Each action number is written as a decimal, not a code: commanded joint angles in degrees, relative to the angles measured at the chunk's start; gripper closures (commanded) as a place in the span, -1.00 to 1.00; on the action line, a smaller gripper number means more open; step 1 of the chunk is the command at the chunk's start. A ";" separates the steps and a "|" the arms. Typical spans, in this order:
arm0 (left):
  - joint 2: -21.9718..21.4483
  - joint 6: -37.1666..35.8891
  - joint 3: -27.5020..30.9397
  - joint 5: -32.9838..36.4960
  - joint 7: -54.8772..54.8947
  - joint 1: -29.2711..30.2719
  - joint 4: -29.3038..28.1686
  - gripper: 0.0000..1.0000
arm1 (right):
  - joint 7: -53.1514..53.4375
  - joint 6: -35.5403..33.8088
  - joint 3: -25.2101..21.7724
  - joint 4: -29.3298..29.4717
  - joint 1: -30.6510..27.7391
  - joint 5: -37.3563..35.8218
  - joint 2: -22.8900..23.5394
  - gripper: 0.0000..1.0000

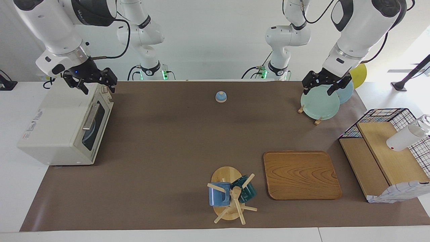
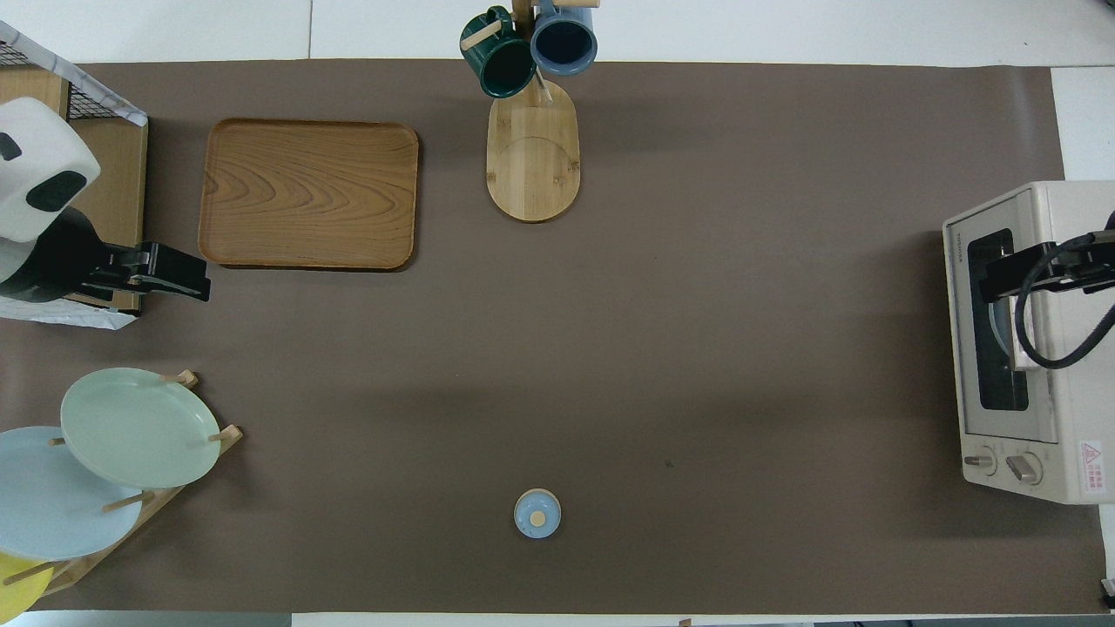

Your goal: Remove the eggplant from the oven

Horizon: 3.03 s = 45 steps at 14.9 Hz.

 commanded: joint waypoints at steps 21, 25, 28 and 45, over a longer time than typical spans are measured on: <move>-0.89 0.29 0.36 1.34 -0.12 -0.42 -0.79 -1.00 | 3.75 26.20 0.05 -24.66 -5.34 -12.79 -1.66 1.00; -0.97 0.29 0.36 1.34 -0.12 -0.42 -0.79 -1.00 | 3.75 27.16 0.14 -25.71 -5.42 -12.79 -1.57 1.00; -0.89 0.29 0.36 1.34 -0.03 -0.42 -0.79 -1.00 | 3.92 31.38 0.14 -27.92 -4.81 -12.70 -1.31 1.00; -0.89 0.29 0.36 1.34 -0.03 -0.42 -0.70 -1.00 | 4.80 49.40 0.58 -33.45 0.20 -6.20 7.73 1.00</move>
